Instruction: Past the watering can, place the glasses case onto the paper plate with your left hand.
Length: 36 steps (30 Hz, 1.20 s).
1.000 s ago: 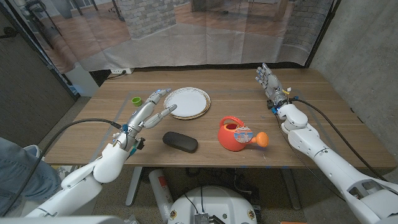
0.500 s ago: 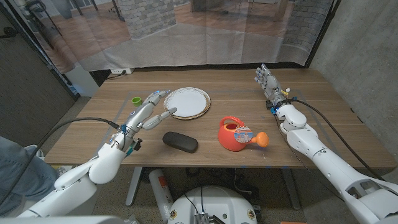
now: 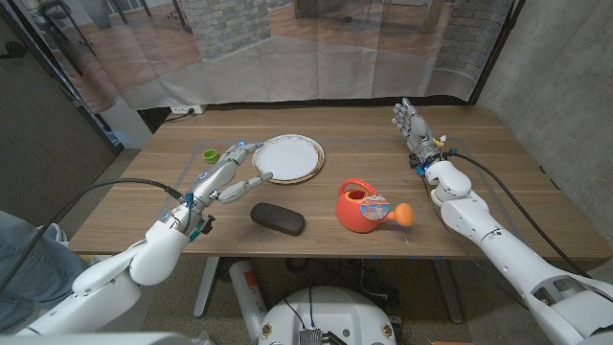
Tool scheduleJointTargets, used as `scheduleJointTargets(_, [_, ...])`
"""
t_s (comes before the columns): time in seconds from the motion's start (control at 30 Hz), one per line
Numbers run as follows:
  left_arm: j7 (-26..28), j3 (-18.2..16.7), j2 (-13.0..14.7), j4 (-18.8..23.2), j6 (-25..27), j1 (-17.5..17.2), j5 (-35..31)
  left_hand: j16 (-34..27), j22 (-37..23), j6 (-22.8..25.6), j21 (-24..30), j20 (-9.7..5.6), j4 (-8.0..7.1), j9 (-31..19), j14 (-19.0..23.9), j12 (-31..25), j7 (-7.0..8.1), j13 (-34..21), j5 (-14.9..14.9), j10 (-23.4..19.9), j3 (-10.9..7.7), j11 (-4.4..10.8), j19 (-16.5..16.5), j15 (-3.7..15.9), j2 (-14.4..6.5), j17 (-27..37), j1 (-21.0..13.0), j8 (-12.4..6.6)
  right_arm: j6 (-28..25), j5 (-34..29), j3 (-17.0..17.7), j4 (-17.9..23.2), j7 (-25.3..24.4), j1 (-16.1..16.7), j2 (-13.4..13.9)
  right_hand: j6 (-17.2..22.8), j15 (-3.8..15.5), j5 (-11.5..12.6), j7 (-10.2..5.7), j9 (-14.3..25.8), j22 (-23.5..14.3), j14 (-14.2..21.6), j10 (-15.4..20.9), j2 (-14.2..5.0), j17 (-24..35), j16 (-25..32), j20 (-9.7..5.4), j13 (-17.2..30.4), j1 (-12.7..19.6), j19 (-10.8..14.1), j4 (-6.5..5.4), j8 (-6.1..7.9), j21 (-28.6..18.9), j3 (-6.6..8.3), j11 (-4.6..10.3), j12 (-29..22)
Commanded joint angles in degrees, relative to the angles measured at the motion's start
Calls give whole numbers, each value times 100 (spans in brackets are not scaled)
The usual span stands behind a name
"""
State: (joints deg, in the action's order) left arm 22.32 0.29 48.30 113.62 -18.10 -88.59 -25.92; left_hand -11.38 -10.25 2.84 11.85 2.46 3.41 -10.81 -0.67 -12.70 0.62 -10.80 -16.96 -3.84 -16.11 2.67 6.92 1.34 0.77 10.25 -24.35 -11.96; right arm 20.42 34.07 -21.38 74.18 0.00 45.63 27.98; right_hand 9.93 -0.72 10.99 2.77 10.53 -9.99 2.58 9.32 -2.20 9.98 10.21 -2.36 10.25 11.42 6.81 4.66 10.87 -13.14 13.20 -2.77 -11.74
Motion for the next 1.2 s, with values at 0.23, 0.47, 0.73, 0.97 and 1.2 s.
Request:
scheduleJointTargets(0.23, [-390, -402, 47, 443, 409, -428, -96, 22, -17, -31, -17, 7, 97, -10, 28, 33, -28, -28, -57, 42, -23, 9, 99, 3, 29, 21, -172, 0, -5, 9, -3, 20, -2, 5, -10, 51, 9, 5, -1, 28, -33, 34, 50, -32, 27, 36, -42, 21, 27, 58, 50, 36, 30, 5, 3, -29])
scheduleJointTargets(0.47, [-594, -529, 85, 530, 469, -507, -127, 24, -20, -75, -24, 35, 149, -12, 34, 52, -29, -31, -74, 82, -33, 1, 117, -39, 49, 23, -252, 17, -17, 11, -1, 21, -31, -1, -26, 55, -1, 6, -1, 28, -33, 45, 46, -33, 27, 39, -42, 21, 33, 57, 56, 37, 40, 5, 9, -26])
scheduleJointTargets(0.73, [-948, -728, 139, 766, 695, -613, -258, 47, -25, -239, -32, 59, 220, -16, -21, 98, -39, -38, -95, 205, -29, -16, 145, -85, 101, 31, -352, 73, -11, -11, -4, 13, -32, -11, -15, 52, 7, 7, -8, 28, -33, 53, 48, -32, 27, 40, -41, 21, 38, 61, 61, 35, 46, 3, 8, -26])
scheduleJointTargets(0.97, [-1122, -908, 91, 923, 776, -779, -395, 42, -27, -248, -30, 64, 248, -18, -12, 92, -38, -40, -104, 198, -27, -11, 146, -85, 122, 33, -395, 70, -9, -19, 8, 7, -38, -34, -3, 55, 14, 7, -3, 28, -34, 54, 51, -30, 26, 38, -39, 21, 45, 63, 69, 35, 55, 2, 3, -26])
scheduleJointTargets(1.2, [-1407, -1174, 14, 1216, 946, -998, -622, 50, -29, -362, -32, 76, 296, -21, -38, 117, -31, -45, -120, 280, -23, -5, 158, -90, 159, 37, -467, 100, 20, -32, 12, -9, -32, -77, -14, 56, 4, 7, -6, 29, -34, 55, 55, -28, 26, 37, -39, 21, 49, 66, 74, 35, 61, 0, 8, -27])
